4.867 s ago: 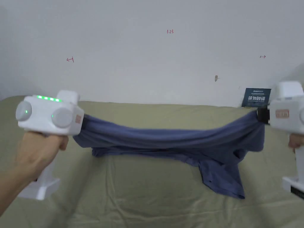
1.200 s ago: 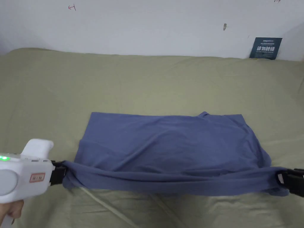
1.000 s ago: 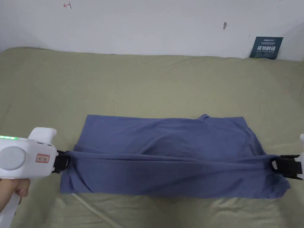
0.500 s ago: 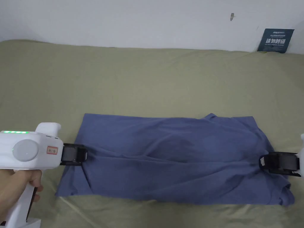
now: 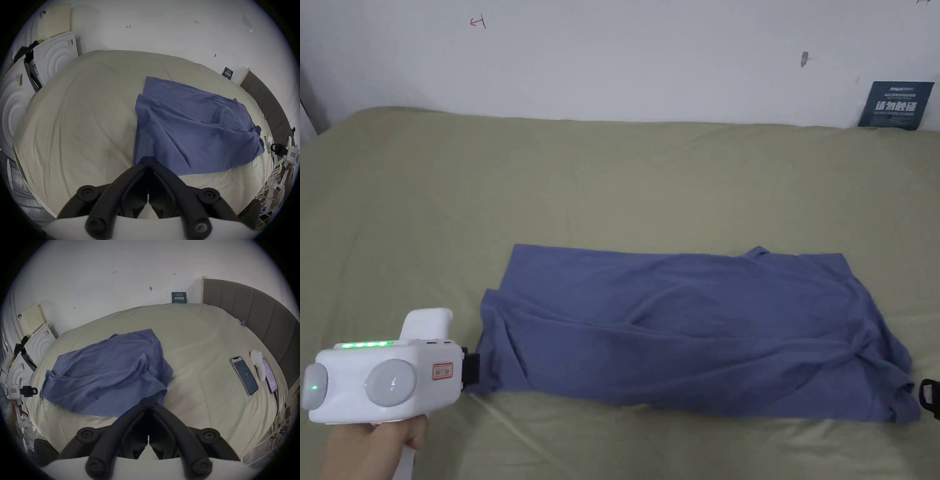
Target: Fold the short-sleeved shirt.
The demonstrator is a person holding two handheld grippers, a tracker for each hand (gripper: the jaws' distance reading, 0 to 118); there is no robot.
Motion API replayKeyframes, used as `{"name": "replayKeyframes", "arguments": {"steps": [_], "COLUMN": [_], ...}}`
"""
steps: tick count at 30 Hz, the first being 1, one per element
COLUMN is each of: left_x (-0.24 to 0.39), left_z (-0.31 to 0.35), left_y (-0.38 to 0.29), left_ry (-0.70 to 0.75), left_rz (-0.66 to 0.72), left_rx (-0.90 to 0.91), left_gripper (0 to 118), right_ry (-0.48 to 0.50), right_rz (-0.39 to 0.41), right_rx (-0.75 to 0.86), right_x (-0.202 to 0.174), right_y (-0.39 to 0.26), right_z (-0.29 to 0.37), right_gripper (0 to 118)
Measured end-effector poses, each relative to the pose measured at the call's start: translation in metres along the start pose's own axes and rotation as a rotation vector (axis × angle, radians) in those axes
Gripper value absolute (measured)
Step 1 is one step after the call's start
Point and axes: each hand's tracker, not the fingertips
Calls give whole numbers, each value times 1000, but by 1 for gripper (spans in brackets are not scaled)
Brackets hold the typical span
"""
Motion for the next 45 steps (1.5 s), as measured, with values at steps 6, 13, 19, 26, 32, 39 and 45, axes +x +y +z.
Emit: {"name": "replayKeyframes", "arguments": {"steps": [6,13,19,26,32,39,45], "left_x": [14,21,31,26,22,20,6], "left_z": [-26,-44,-25,-32,-31,-13,9], "left_y": [3,2,3,5,9,8,-10], "left_ry": [28,100,40,49,45,45,34], "left_rz": [19,-28,-44,-63,-68,-81,-83], "left_rx": [-28,-70,-66,-70,-77,-71,-69], "left_gripper": [117,39,9,9,9,9,9], "right_ry": [-5,-5,52,29,50,68,79], "right_rz": [34,53,19,33,26,-1,-2], "right_rx": [-46,-93,-137,-226,-186,-157,-146], "right_x": [2,3,9,10,14,12,10], "right_y": [1,-1,4,15,13,10,-11], "right_z": [-12,-26,-41,-82,-61,-20,17], "right_gripper": [1,1,76,74,7,7,7]}}
